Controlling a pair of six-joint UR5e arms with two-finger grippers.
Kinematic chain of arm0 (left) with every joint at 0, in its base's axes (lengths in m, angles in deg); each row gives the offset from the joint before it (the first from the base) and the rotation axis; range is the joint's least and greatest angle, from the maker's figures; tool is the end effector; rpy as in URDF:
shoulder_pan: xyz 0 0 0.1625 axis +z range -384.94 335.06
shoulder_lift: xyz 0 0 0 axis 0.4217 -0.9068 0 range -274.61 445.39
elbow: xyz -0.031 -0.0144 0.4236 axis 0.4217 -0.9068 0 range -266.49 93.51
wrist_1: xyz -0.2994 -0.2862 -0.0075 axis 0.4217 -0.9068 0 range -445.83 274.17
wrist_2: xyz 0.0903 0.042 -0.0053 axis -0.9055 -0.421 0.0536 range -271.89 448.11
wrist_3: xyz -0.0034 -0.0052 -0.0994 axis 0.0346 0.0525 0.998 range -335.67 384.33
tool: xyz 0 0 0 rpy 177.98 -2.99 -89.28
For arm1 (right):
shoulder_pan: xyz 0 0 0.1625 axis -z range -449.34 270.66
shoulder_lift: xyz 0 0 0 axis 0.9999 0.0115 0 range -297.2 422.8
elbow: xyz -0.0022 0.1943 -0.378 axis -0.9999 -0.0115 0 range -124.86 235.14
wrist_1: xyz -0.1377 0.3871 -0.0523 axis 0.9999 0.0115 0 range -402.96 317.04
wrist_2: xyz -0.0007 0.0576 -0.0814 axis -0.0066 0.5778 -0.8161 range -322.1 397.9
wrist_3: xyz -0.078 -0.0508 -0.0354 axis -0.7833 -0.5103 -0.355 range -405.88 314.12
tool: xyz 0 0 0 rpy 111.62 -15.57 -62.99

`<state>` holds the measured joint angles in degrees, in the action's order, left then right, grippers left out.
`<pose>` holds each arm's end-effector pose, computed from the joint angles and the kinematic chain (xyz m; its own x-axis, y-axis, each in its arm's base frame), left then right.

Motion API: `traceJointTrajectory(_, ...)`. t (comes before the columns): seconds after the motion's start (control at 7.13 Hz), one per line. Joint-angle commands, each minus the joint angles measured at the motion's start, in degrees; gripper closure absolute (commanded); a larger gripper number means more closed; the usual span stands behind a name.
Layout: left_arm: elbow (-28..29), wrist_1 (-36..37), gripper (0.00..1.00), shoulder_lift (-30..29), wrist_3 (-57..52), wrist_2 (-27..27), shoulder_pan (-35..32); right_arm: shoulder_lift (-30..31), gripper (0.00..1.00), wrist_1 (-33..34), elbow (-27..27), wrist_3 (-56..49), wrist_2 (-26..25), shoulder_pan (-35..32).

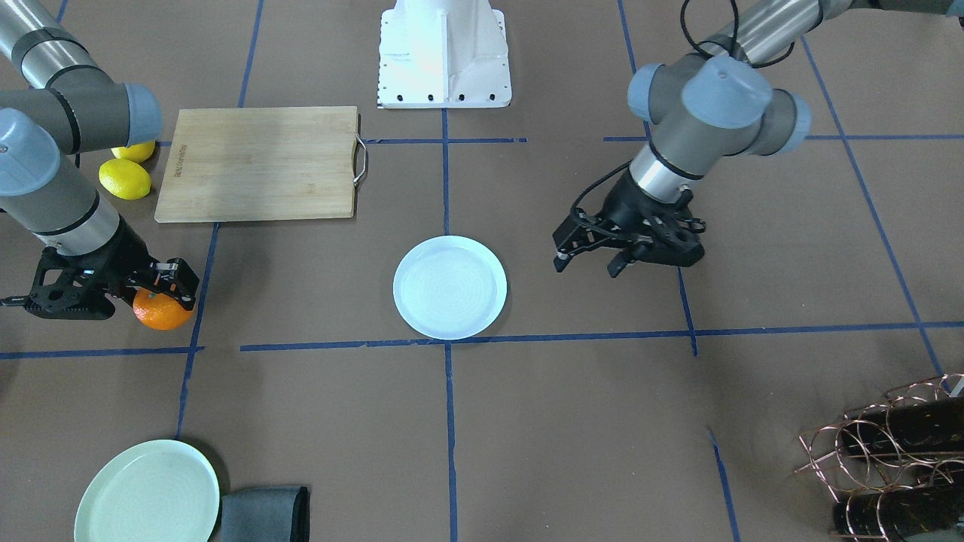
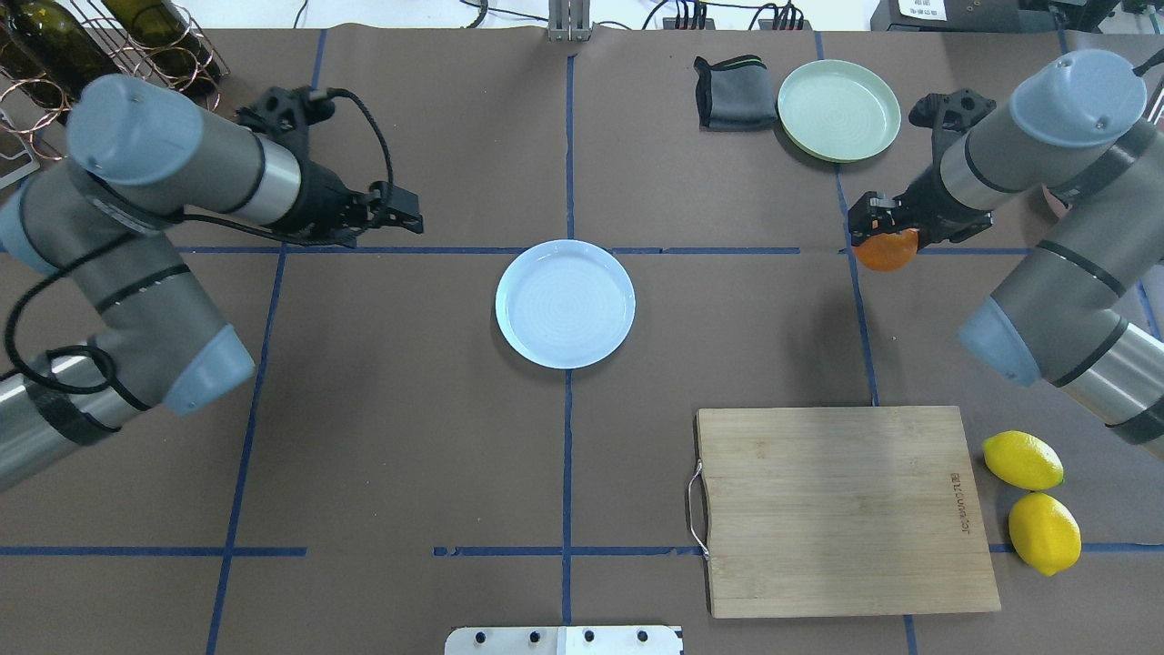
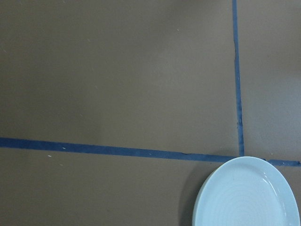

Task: Pick orange to plate
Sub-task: 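Carry the orange with the right gripper over the light blue plate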

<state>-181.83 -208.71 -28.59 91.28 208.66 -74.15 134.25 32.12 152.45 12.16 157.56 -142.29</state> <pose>0.3537 -0.5363 0.3104 0.4204 0.0285 -0.9069 0.2105 0.9692 0.1280 -0.3066 -0.5455 0.3947 0.6511 0.0990 0.7525 -0.1815 0.9830 0.0278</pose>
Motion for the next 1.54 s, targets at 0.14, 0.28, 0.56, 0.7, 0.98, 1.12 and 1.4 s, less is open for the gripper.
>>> traceJointTrajectory(0.14, -3.0, 3.6, 0.00, 9.8, -20.8, 6.0, -14.6, -9.6, 1.00, 0.2, 0.3, 13.3, -2.0, 6.6)
traceJointTrajectory(0.28, -2.7, 3.6, 0.00, 12.1, -30.6, 7.4, -18.5, -12.1, 1.00, 0.3, 0.2, 15.2, -5.9, 9.9)
traceJointTrajectory(0.56, -2.5, 3.5, 0.00, 12.9, -37.5, 7.6, -21.7, -15.8, 1.00, 0.4, -1.3, 16.4, -11.6, 16.6)
traceJointTrajectory(0.7, -2.7, 2.7, 0.00, 12.7, -37.5, 8.1, -22.8, -19.0, 1.00, 0.4, -5.1, 16.4, -15.7, 20.0)
traceJointTrajectory(0.98, -2.5, 2.8, 0.00, 12.9, -37.5, 12.2, -25.0, -24.7, 1.00, 0.2, -13.6, 16.4, -19.5, 23.4)
traceJointTrajectory(1.12, -2.2, 2.8, 0.00, 13.0, -37.7, 11.6, -25.0, -25.0, 1.00, 0.2, -14.4, 16.3, -19.6, 23.9)
traceJointTrajectory(1.4, -1.8, 3.3, 0.00, 14.5, -37.8, 11.6, -24.8, -27.8, 0.59, -0.2, -18.0, 16.5, -20.3, 23.9)
